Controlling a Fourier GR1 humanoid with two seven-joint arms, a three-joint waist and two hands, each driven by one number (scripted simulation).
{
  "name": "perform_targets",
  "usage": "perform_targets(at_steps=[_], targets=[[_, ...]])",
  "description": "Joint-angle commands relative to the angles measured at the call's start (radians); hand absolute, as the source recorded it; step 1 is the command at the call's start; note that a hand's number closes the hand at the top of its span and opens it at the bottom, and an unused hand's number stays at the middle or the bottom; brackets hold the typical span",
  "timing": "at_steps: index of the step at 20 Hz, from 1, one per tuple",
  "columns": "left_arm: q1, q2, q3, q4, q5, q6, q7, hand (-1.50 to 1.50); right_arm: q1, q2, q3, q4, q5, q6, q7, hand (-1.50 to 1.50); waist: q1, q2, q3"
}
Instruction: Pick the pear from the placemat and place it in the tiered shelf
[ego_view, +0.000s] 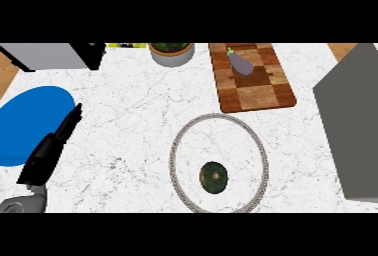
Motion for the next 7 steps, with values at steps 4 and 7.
perform_targets(at_steps=[4, 7], targets=[[-0.008, 0.0, -0.003, -0.019, -0.009, 0.003, 0.008, 0.0, 0.201, -0.075, -0.288, 0.174, -0.194, 0.197, -0.111, -1.5, 0.008, 0.003, 0.001], [-0.054, -0.01, -0.007, 0.018, -0.012, 0.006, 0.012, 0.0, 0.259, -0.156, -0.341, 0.272, -0.25, 0.267, -0.178, -1.5, 0.011, 0.004, 0.001]])
